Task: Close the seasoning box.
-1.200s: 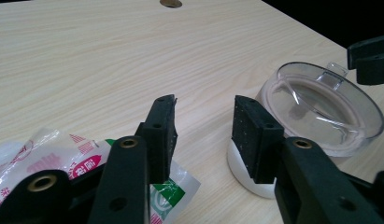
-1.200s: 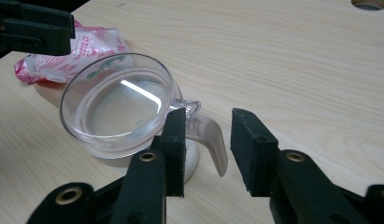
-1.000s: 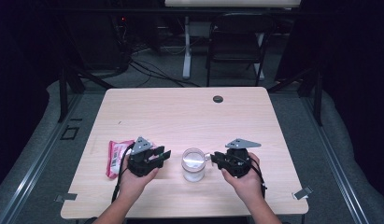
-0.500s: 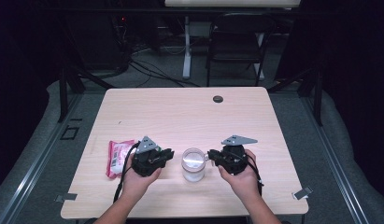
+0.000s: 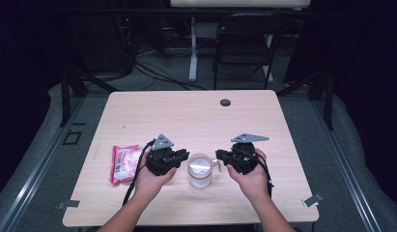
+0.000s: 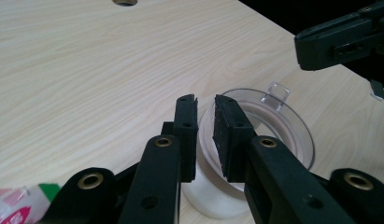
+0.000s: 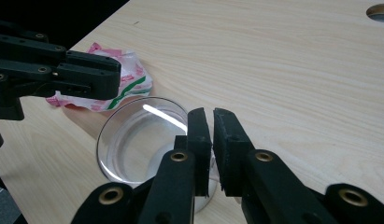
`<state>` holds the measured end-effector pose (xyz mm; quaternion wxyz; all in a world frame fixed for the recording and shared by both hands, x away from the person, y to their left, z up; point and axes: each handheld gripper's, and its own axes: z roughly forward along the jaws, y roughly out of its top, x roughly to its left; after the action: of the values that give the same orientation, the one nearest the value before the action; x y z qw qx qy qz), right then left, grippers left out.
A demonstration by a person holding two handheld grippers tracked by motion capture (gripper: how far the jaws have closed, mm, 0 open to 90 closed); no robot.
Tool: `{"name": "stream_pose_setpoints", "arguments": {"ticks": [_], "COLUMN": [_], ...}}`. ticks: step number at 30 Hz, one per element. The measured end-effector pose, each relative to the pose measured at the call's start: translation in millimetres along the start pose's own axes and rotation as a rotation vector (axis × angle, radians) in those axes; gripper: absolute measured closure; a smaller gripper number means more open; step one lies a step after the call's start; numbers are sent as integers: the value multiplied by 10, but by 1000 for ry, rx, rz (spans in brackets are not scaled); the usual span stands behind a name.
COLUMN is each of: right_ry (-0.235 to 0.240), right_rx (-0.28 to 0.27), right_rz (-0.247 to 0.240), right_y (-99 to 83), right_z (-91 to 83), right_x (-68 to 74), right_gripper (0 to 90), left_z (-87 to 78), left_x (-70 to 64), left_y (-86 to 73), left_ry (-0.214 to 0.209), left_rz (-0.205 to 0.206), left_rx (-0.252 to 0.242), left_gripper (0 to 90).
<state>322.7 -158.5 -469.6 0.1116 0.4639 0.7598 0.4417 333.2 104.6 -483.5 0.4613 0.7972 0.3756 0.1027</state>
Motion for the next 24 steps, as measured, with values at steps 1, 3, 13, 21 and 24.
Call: {"name": "stream_pose_setpoints", "arguments": {"ticks": [1,3,13,21,24], "right_ry": [2,4,2,-1,-3], "right_rx": [2,14,39,29,29], "right_rz": [3,12,26,44,48], "right_y": [10,23,-25,-88,-106], "right_z": [7,18,58,9,22], "right_x": [-5,-9,73,8,2], "right_gripper": [850,850,806,768,764], "left_z": [4,12,-76,-109,-95], "left_x": [13,48,30,-11,-23], "left_y": [10,14,-58,-119,-154], "left_ry": [0,-5,-4,-19,-11], "left_rz": [-9,-28,-25,-8,13], "left_rx": [11,24,4,-4,20], "left_gripper": [796,829,900,900,899]}}
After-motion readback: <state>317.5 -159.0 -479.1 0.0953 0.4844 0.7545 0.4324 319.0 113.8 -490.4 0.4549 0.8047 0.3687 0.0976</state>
